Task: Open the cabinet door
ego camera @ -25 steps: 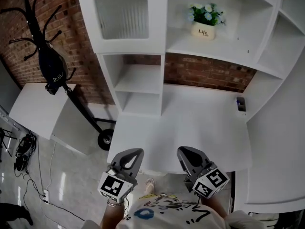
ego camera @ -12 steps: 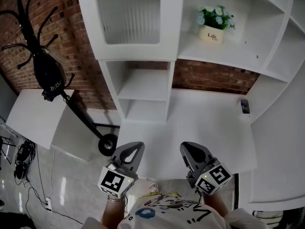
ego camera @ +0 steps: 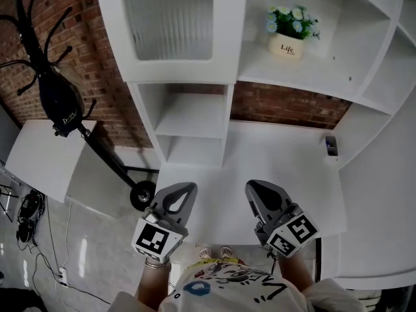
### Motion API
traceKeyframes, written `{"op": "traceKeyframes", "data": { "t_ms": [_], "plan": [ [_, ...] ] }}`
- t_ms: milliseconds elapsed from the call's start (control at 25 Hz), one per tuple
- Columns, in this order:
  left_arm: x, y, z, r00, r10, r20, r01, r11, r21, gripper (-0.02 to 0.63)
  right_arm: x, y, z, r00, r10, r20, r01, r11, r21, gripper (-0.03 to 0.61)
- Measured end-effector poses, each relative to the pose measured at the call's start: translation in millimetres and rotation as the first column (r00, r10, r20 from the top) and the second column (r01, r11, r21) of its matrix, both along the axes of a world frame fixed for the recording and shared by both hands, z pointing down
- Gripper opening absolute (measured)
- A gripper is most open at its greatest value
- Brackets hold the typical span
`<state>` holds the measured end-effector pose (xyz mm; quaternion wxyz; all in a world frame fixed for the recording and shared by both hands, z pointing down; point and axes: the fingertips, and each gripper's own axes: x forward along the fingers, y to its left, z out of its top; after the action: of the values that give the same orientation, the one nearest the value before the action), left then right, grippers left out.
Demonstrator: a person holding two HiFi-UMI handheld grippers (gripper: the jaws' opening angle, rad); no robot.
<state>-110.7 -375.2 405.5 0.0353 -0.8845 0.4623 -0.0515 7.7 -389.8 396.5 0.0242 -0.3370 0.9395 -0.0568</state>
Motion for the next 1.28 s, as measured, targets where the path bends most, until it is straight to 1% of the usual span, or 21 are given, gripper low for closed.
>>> {"op": "traceKeyframes", "data": {
  "t_ms": [280,440,640,800,920,1120,1280],
  "plan": [
    [4,-16,-24,0.999,-0.039,-0.009,0.039,0.999,0.035,0.014,-3,-19,-30,0.998,-0.065,0.001,0.065,0.996,0.054,0.029],
    [0,-28,-34,0.998,-0.060,-0.010,0.061,0.996,0.062,0.014,-2,-37,-45,0.998,-0.059,0.005,0.058,0.994,0.094,0.029],
    [-6,-37,-44,0.998,-0.065,-0.015,0.066,0.996,0.058,0.014,-5,-59,-73,0.999,-0.050,0.009,0.048,0.989,0.143,0.029],
    [-14,-45,-43,0.995,-0.095,-0.023,0.096,0.994,0.043,0.014,-13,-78,-95,0.999,-0.047,-0.013,0.049,0.980,0.192,0.029],
    [-15,-54,-59,0.994,-0.103,-0.030,0.106,0.991,0.082,0.014,-20,-94,-114,0.998,-0.053,-0.022,0.057,0.972,0.229,0.029],
    [-21,-66,-81,0.995,-0.100,-0.024,0.103,0.986,0.129,0.014,-30,-115,-154,0.997,-0.076,0.021,0.068,0.960,0.271,0.029],
    [-29,-76,-101,0.993,-0.111,-0.029,0.114,0.978,0.175,0.014,-34,-139,-194,0.998,-0.054,0.042,0.040,0.956,0.292,0.029]
  ]
}}
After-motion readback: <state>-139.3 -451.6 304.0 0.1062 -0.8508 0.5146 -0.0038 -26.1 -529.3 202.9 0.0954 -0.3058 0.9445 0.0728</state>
